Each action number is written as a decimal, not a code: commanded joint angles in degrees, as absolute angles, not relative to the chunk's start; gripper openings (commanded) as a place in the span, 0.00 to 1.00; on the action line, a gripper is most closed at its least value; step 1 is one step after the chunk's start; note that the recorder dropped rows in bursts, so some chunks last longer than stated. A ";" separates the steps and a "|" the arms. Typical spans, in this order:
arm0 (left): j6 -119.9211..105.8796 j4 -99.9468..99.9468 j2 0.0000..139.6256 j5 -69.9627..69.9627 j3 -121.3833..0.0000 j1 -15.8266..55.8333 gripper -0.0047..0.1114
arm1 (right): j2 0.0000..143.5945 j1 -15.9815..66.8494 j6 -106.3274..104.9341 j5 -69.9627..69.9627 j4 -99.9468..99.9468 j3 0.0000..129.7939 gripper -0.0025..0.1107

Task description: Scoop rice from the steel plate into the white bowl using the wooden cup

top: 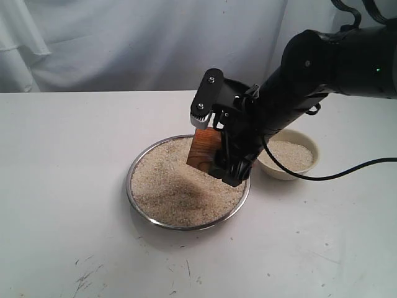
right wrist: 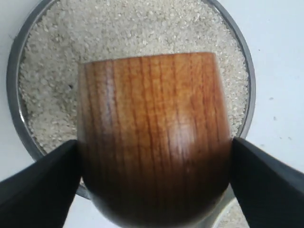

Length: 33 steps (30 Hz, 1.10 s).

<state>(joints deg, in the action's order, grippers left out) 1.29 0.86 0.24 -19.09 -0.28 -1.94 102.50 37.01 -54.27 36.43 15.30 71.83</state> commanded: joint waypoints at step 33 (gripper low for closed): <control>1.35 0.79 0.00 -18.27 0.00 -1.79 0.04 | 112.64 45.29 -40.90 31.59 -50.20 77.01 0.02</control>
<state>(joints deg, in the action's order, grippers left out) 1.29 0.86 0.24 -19.09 -0.28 -1.94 111.72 44.25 -41.76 32.38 -48.89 74.78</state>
